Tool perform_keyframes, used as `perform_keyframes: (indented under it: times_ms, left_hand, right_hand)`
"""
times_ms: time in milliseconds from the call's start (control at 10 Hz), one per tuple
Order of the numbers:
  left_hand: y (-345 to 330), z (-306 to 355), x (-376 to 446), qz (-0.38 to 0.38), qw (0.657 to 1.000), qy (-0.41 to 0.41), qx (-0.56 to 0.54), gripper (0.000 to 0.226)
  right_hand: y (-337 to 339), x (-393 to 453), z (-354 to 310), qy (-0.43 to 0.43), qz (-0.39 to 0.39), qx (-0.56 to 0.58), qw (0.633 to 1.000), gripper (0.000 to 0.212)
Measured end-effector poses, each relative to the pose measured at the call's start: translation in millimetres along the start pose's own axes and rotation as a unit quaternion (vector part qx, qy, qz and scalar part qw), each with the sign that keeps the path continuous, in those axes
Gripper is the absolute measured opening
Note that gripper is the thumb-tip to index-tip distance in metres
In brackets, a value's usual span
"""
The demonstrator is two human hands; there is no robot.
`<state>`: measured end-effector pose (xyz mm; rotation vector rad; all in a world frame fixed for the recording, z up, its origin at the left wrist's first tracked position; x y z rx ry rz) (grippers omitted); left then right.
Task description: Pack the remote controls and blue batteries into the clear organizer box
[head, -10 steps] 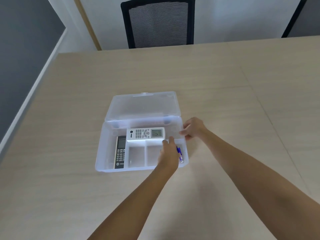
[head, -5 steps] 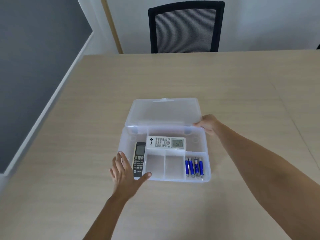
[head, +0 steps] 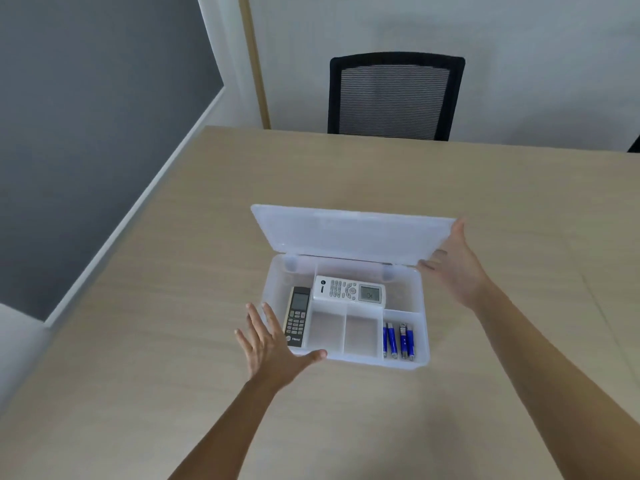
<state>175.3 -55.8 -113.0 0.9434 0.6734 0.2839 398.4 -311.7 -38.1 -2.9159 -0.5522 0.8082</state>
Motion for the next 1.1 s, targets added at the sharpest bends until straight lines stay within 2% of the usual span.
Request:
perform_keyframes:
  times_ms: [100, 200, 300, 400, 500, 600, 800, 900, 1000, 1100]
  left_hand:
    - [13.0, -4.5, 8.2, -0.046, 0.979, 0.034, -0.198, 0.154]
    - [56.4, -13.2, 14.3, -0.096, 0.792, 0.082, -0.598, 0.121]
    - [93.8, -39.6, -35.4, -0.074, 0.686, 0.054, -0.722, 0.094]
    - [82.9, -25.6, -35.3, -0.119, 0.816, 0.035, -0.564, 0.116]
    - [63.7, -29.4, -37.1, 0.0, 0.94, 0.017, -0.342, 0.096]
    - [55.1, -21.3, -32.4, 0.039, 0.958, 0.017, -0.284, 0.113]
    - [55.7, -21.9, -27.4, 0.067, 0.962, 0.028, -0.264, 0.112]
    - [43.5, -23.6, -38.9, 0.042, 0.968, 0.049, -0.241, 0.118]
    - [22.7, -30.4, -52.5, 0.012, 0.982, 0.039, -0.184, 0.126]
    - [19.4, -50.3, -64.6, 0.07, 0.961, 0.04, -0.265, 0.121]
  right_hand:
    - [-1.2, -19.4, 19.8, -0.009, -0.023, 0.053, 0.998, 0.089]
    - [-17.7, -48.3, 35.3, 0.0, 0.032, -0.092, 0.995, 0.044]
    - [-31.7, -117.0, 57.7, 0.035, 0.082, -0.198, 0.976, 0.045]
    - [-20.4, -112.1, 81.4, 0.019, 0.096, -0.28, 0.955, 0.068]
    - [-36.6, -113.6, 106.3, -0.008, 0.093, -0.368, 0.925, 0.096]
    - [-53.6, -112.0, 98.2, -0.033, 0.126, -0.407, 0.904, 0.114]
    - [-61.5, -107.5, 88.5, -0.023, 0.143, -0.401, 0.905, 0.105]
    - [-57.5, -117.9, 104.8, -0.053, 0.13, -0.42, 0.897, 0.12]
    - [-51.2, -125.1, 115.2, -0.047, 0.118, -0.485, 0.865, 0.14]
    - [-50.6, -119.6, 86.4, 0.035, 0.145, -0.441, 0.885, 0.13]
Point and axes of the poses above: each hand's wrist, its own x-axis towards the middle knuckle, its own y-axis out of the back of the hand, z = x × y, the point moved 1 cm from there along x, towards the middle knuckle, and after that the axes turned 10 degrees about -x, right-handed, at the moved point
